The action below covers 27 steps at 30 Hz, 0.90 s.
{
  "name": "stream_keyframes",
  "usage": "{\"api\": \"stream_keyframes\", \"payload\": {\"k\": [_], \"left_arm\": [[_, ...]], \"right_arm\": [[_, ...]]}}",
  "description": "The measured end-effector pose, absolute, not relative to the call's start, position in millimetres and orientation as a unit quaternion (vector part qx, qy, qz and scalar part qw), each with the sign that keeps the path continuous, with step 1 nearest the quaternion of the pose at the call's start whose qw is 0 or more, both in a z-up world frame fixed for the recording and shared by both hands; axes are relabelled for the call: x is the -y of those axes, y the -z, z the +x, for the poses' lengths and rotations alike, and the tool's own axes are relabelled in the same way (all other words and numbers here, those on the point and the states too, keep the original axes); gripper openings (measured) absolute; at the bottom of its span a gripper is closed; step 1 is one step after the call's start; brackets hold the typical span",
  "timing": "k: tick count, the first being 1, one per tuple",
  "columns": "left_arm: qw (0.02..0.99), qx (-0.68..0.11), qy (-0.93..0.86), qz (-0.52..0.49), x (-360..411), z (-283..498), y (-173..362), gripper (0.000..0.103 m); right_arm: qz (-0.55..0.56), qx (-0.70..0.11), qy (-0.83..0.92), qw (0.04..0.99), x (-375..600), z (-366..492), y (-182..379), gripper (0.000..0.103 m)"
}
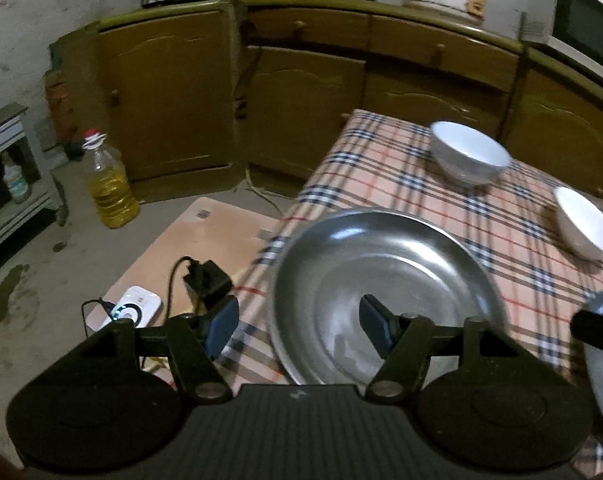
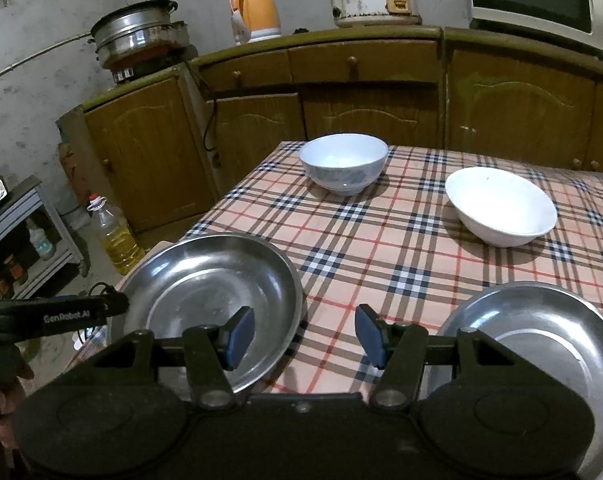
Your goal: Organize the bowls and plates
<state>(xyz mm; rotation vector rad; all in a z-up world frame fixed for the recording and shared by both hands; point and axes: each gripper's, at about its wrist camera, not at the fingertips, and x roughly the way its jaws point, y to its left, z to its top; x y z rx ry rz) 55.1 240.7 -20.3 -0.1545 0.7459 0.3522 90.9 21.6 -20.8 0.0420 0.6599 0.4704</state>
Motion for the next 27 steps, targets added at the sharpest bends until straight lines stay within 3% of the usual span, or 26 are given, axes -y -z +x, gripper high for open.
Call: {"api": "stream_keyframes", "payload": {"k": [15,27], "left_arm": [[0.902,-0.380,-0.187,-0.083,-268,84,44,0.065],[0.901,-0.389,-0.170,-0.089,-270,100,53,0.023]], "right_arm": [[0.042,-0.365,-0.224,0.903,-52,143,53,0.068],[0.065,-0.401,-0.234,0.883,-67,168,77,0.067]]}}
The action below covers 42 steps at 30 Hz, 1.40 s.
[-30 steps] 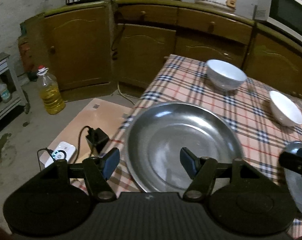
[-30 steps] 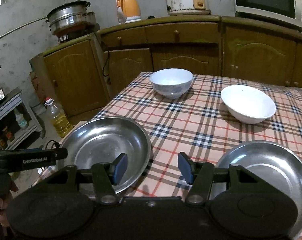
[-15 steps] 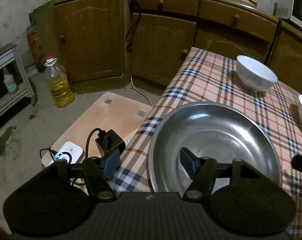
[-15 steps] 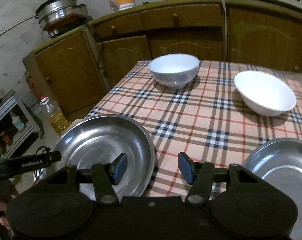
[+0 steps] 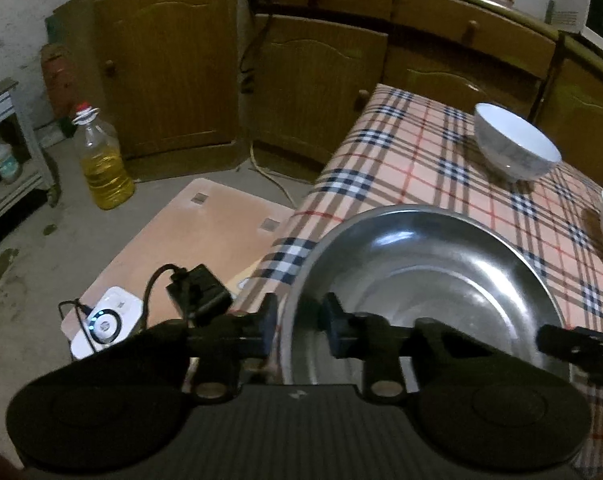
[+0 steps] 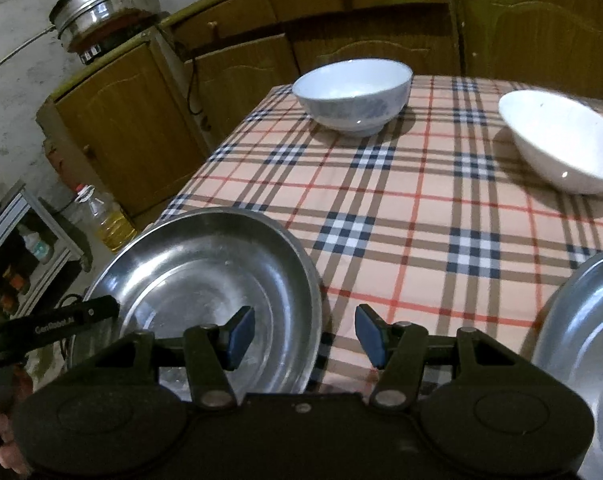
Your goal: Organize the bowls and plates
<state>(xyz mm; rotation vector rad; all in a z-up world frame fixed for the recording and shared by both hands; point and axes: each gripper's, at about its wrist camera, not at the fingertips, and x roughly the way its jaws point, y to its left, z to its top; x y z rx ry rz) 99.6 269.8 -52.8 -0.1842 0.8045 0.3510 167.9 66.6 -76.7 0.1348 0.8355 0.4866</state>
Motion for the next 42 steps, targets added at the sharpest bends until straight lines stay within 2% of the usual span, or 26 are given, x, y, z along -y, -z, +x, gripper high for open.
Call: {"api": "stream_keyframes", "payload": {"k": [1,2,3,8,9,18,42], "left_arm": [[0.902,-0.388,-0.169,-0.085,-268,100,53,0.023],[0.903,-0.387,-0.166,-0.085,-267,100,53,0.022],[0.903,-0.386,-0.165,-0.086,-267,100,53,0.022],[0.905,-0.382,-0.157,-0.100,-268,98,52,0.018],[0.907,-0.379,-0.152,-0.103,-268,97,51,0.017],[0.923,-0.343,-0.140,-0.101,-251,84,30,0.016],[0.942,-0.304,-0.130,-0.058,-185,28,-49,0.017]], "right_arm": [[0.065,-0.404,-0.237,0.881,-68,169,78,0.065],[0.067,-0.408,-0.242,0.878,-70,170,80,0.052],[0.068,-0.411,-0.246,0.875,-71,170,81,0.045],[0.063,-0.406,-0.226,0.883,-68,170,80,0.027],[0.067,-0.401,-0.224,0.886,-65,170,79,0.026],[0.060,-0.364,-0.218,0.903,-48,155,52,0.025],[0.085,-0.274,-0.216,0.933,23,77,-38,0.025]]}}
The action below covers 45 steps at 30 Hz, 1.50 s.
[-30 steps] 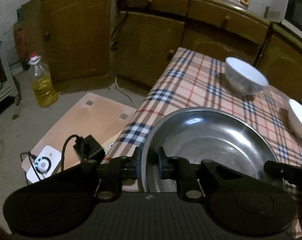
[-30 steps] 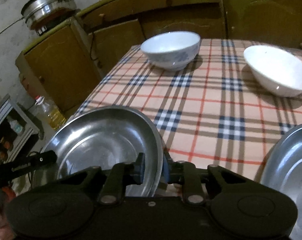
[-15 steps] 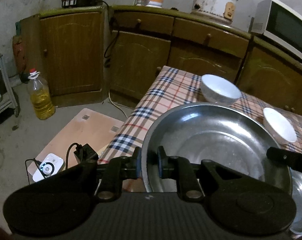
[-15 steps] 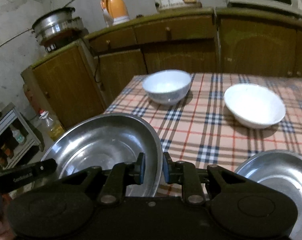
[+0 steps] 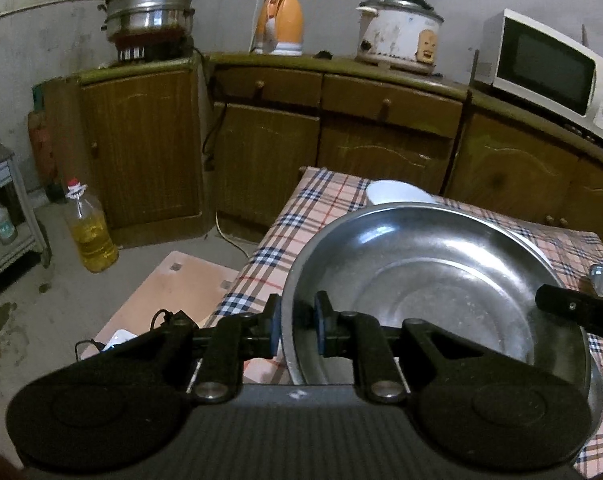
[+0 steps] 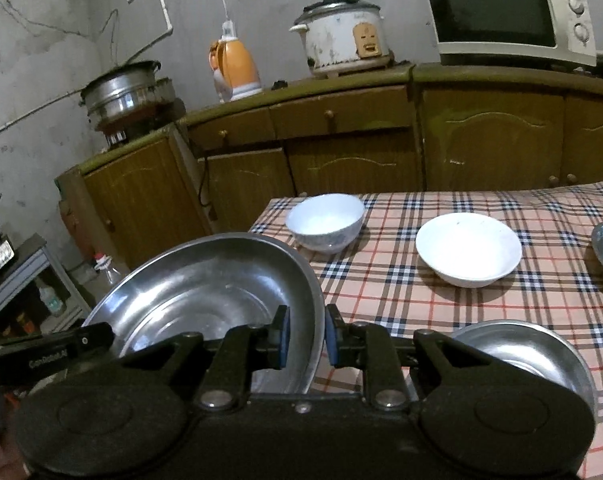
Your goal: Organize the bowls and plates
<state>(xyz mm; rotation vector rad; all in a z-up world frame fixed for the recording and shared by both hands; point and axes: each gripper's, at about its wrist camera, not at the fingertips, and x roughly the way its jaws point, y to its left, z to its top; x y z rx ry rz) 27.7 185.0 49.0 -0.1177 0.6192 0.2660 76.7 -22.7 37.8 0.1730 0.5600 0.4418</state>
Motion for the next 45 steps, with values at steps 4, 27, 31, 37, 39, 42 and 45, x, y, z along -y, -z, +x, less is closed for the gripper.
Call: {"api": "stream_keyframes", "payload": {"k": [4,27,31,37,39,42,45], "left_arm": [[0.944,-0.299,-0.128,-0.054,-176,23,-54,0.018],[0.951,-0.286,-0.106,-0.044,-144,-1,-67,0.019],[0.952,-0.284,-0.103,-0.043,-139,-3,-69,0.019],[0.952,-0.285,-0.100,-0.041,-134,-3,-69,0.019],[0.953,-0.285,-0.099,-0.040,-132,-4,-69,0.019],[0.953,-0.285,-0.095,-0.038,-130,-4,-70,0.019],[0.953,-0.286,-0.093,-0.035,-127,-5,-70,0.019]], "right_arm": [[0.086,-0.265,-0.214,0.936,33,66,-45,0.025],[0.103,-0.236,-0.201,0.945,78,24,-62,0.025],[0.106,-0.230,-0.199,0.947,83,20,-63,0.025],[0.110,-0.228,-0.196,0.947,87,16,-64,0.025],[0.111,-0.227,-0.194,0.948,88,14,-64,0.025],[0.113,-0.226,-0.192,0.948,91,12,-65,0.025],[0.117,-0.225,-0.190,0.948,94,12,-64,0.025]]}}
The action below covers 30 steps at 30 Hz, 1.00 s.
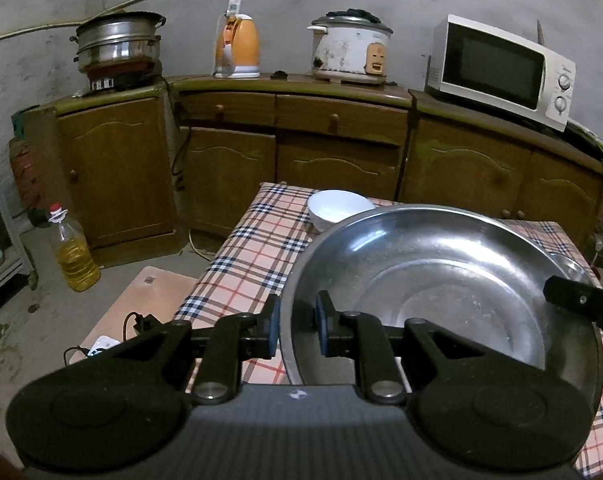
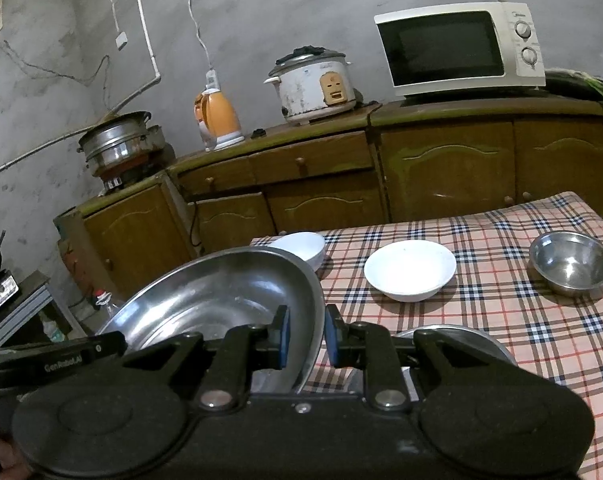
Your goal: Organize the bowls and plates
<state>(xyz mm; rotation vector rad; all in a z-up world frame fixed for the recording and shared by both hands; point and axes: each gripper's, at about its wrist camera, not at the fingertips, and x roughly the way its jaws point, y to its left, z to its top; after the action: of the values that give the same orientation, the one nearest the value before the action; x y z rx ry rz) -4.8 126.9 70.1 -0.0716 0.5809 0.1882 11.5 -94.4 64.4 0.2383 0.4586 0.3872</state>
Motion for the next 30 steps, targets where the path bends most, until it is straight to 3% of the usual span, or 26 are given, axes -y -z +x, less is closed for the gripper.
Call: {"api": "stream_keyframes", "payload": {"k": [30], "left_arm": [[0.953,-0.297,-0.058,-0.022,-98,-2,-64,0.019]], "right_arm": [[0.131,-0.228,-0.158,0.952,130,4,-56,0.025]]}}
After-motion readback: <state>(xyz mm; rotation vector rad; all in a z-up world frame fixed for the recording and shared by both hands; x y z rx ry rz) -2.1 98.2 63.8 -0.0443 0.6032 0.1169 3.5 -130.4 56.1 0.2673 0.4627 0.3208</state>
